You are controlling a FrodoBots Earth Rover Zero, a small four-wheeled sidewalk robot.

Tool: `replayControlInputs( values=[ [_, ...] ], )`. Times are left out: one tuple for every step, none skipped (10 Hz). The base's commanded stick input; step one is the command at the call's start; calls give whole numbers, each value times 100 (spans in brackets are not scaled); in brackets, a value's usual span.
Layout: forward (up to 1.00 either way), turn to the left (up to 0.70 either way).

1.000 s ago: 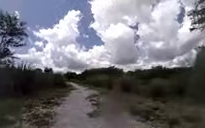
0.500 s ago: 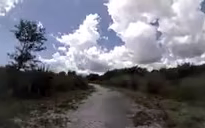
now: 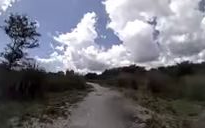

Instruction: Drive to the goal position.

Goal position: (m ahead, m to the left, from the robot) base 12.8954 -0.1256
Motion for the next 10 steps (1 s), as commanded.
replayControlInputs(
  values=[
    [70, 0],
    [70, 0],
    [70, 0],
    [70, 0],
    [70, 0],
    [70, 0],
    [70, 0],
    [70, 0],
    [70, 35],
    [70, 35]
  ],
)
